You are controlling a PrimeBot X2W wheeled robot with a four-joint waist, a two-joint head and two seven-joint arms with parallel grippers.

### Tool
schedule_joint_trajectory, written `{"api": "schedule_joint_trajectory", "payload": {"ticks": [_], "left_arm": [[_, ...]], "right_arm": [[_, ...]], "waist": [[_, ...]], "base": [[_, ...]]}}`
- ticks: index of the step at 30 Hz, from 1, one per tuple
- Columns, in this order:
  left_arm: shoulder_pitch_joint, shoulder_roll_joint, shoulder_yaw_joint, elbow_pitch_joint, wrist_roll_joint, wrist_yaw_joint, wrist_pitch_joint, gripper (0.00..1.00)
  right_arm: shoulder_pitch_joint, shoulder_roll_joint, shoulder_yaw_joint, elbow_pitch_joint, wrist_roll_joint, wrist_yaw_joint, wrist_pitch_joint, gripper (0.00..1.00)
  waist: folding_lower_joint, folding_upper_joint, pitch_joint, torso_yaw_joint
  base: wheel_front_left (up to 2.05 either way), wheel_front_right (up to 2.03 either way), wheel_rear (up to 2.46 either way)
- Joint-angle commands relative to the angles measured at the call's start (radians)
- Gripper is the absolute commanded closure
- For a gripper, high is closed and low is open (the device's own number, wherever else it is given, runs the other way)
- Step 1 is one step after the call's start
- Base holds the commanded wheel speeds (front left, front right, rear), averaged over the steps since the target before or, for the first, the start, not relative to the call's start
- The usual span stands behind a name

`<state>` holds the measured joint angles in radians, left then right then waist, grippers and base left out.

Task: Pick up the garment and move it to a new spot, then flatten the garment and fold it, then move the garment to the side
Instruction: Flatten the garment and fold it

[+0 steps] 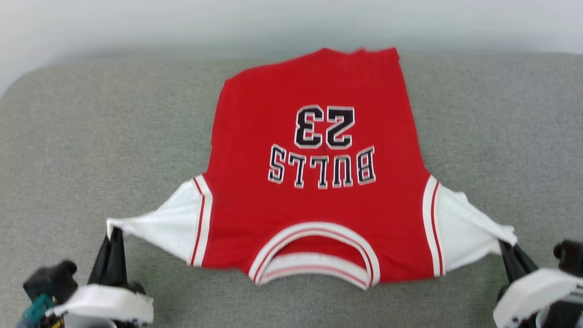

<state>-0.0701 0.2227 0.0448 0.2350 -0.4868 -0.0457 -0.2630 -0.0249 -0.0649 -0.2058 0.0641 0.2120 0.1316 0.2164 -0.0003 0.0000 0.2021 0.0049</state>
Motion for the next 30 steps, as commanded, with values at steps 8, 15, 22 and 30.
{"api": "schedule_joint_trajectory", "payload": {"ticks": [8, 15, 22, 30], "left_arm": [[0.227, -0.025, -0.017, -0.105, 0.017, 0.055, 0.043, 1.0], [0.341, -0.037, -0.018, -0.184, 0.013, 0.085, 0.058, 1.0], [0.351, -0.049, -0.059, -0.255, 0.029, 0.086, 0.078, 1.0], [0.317, -0.038, -0.086, -0.309, 0.044, 0.077, 0.086, 1.0]], "right_arm": [[0.247, 0.014, -0.03, -0.123, 0.009, -0.002, 0.083, 1.0], [0.38, 0.015, -0.008, -0.142, 0.026, -0.002, 0.114, 1.0], [0.377, 0.015, 0.048, -0.113, 0.053, -0.002, 0.08, 0.0], [0.229, 0.015, 0.048, -0.092, 0.092, -0.001, -0.068, 0.0]], "waist": [[0.0003, 0.0, -0.102, 0.023], [0.0003, 0.0, -0.13, 0.038], [0.0003, 0.0, -0.129, 0.036], [0.0003, 0.0, -0.088, 0.035]], "base": [[0.0, 0.0, 0.0], [0.0, 0.0, 0.0], [0.0, 0.0, 0.0], [0.0, 0.0, 0.0]]}}
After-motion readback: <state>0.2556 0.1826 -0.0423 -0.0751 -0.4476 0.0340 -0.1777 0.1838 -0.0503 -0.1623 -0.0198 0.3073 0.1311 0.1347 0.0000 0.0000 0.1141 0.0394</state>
